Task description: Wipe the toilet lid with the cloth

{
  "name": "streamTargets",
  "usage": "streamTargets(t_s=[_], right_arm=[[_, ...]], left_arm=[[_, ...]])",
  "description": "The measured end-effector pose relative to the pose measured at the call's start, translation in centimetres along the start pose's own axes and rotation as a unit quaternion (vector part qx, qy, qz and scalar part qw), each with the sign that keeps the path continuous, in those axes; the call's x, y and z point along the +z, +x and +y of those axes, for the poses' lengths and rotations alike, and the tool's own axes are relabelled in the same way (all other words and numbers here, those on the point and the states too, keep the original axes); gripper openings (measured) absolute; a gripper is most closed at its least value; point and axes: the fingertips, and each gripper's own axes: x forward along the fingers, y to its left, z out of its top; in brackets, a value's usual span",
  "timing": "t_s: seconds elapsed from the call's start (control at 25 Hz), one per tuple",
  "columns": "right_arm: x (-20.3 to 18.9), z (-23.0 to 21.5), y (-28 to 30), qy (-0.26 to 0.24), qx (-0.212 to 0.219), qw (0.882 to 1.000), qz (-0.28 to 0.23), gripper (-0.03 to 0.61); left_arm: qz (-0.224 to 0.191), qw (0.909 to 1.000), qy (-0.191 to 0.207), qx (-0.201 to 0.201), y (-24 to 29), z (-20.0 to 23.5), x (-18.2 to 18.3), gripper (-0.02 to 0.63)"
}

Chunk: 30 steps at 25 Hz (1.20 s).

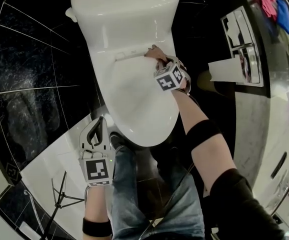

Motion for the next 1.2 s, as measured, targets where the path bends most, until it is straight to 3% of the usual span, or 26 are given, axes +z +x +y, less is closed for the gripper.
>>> streamTargets(t_s=[0.08, 0.16, 0.28, 0.4, 0.48, 0.56, 0.64, 0.84, 1.2], right_arm=[[-1.7, -1.6, -0.2, 0.071, -0.019, 0.997, 0.036, 0.072], [-1.9, -1.4, -0.5, 0.082, -0.024, 0.995, 0.048, 0.071], [4.4, 4.1, -2.6, -0.019, 0.007, 0.999, -0.036, 0.072], [10.3, 14.6, -4.6, -0.119, 0.090, 0.984, -0.101, 0.074], [12.1, 21.0, -5.2, -0.178, 0.134, 0.969, -0.109, 0.074], [11.6, 25.5, -4.6, -0.226, 0.165, 0.956, -0.085, 0.074], [10.2, 27.1, -3.4, -0.231, 0.176, 0.955, -0.057, 0.074], [7.6, 22.8, -2.5, -0.179, 0.151, 0.971, -0.043, 0.074], [-3.8, 6.0, -3.1, -0.061, 0.049, 0.997, 0.022, 0.075]], left_arm=[[-0.003, 1.0000, -0.003, 0.003, -0.2, 0.1, 0.2, 0.000], [-0.005, 0.9999, -0.008, 0.007, -0.3, 0.5, 0.3, 0.000], [-0.006, 0.9998, -0.014, 0.013, -0.4, 1.0, 0.3, 0.000], [-0.005, 0.9998, -0.012, 0.015, -0.4, 1.3, 0.2, 0.000], [-0.005, 0.9998, -0.010, 0.017, -0.5, 1.5, 0.2, 0.000], [-0.003, 0.9997, -0.011, 0.021, -0.7, 2.0, 0.1, 0.000], [-0.001, 0.9996, -0.012, 0.024, -0.8, 2.4, -0.2, 0.000], [-0.001, 0.9996, -0.018, 0.023, -1.3, 2.5, -0.8, 0.000], [-0.004, 0.9997, -0.021, 0.008, -1.5, 0.1, -0.7, 0.000]])
